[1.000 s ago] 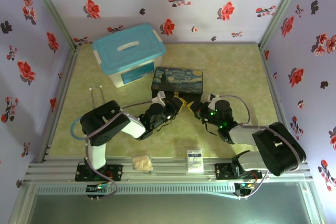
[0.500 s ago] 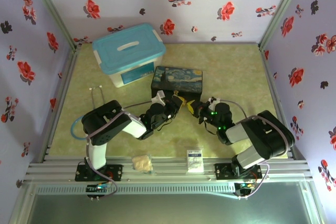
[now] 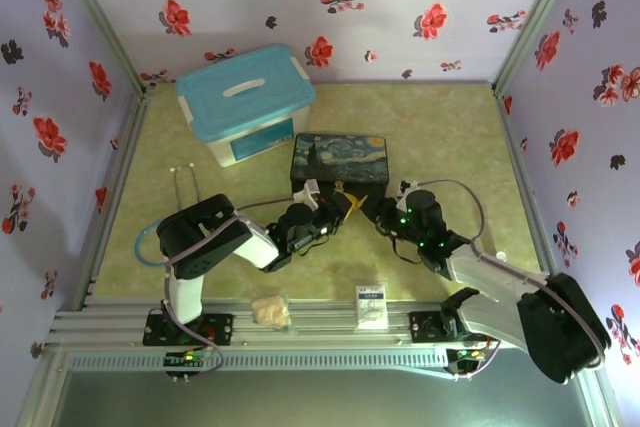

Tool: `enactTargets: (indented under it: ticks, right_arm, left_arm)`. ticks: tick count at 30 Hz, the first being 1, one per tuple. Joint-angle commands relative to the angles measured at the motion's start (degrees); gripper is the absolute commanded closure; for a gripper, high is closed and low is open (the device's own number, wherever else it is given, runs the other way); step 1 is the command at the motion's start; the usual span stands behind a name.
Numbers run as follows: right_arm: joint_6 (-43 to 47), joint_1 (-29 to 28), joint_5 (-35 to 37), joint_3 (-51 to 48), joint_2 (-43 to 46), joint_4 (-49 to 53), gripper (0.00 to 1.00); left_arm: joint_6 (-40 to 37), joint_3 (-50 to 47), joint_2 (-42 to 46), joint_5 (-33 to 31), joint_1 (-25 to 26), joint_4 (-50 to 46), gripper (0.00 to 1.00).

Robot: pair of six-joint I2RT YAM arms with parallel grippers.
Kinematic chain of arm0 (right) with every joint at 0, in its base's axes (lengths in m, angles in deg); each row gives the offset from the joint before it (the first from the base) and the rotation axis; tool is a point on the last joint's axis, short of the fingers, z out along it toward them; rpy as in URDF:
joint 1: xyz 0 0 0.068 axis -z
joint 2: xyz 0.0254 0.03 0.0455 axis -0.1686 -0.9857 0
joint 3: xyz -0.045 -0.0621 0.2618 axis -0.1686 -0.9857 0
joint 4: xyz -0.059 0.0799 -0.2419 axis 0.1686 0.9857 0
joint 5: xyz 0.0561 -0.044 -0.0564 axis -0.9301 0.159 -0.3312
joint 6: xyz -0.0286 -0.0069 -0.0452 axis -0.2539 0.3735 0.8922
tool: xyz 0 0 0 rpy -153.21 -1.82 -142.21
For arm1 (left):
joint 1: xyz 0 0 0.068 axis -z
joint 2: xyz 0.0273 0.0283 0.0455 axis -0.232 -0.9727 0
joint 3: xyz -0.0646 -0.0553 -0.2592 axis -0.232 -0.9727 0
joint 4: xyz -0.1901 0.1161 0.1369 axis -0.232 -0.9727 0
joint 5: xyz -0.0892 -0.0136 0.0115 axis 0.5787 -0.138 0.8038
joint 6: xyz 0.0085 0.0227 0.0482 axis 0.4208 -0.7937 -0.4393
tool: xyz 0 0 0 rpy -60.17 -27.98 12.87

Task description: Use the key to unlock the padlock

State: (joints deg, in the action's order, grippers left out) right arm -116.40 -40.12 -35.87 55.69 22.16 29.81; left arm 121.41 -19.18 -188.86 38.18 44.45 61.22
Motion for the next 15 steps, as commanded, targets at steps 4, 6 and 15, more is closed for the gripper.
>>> enactTargets:
  ticks: [4, 6, 15]
  right_arm:
    - [13.12, 1.32, -0.28, 1.94, -2.8, 12.39, 0.57]
    - [18.79, 0.83, -0.19, 2.57, -1.93, 14.34, 0.57]
    - [43.55, -8.2, 11.93, 4.66, 9.19, 27.38, 0.53]
  left_arm:
    - [-2.15, -2.88, -0.85, 1.6, 0.24, 2.93, 1.0]
    - [-2.68, -3.53, -0.6, 1.37, 0.04, 1.96, 1.0]
    - [-5.29, -4.07, 0.91, 2.73, -0.39, -9.09, 1.0]
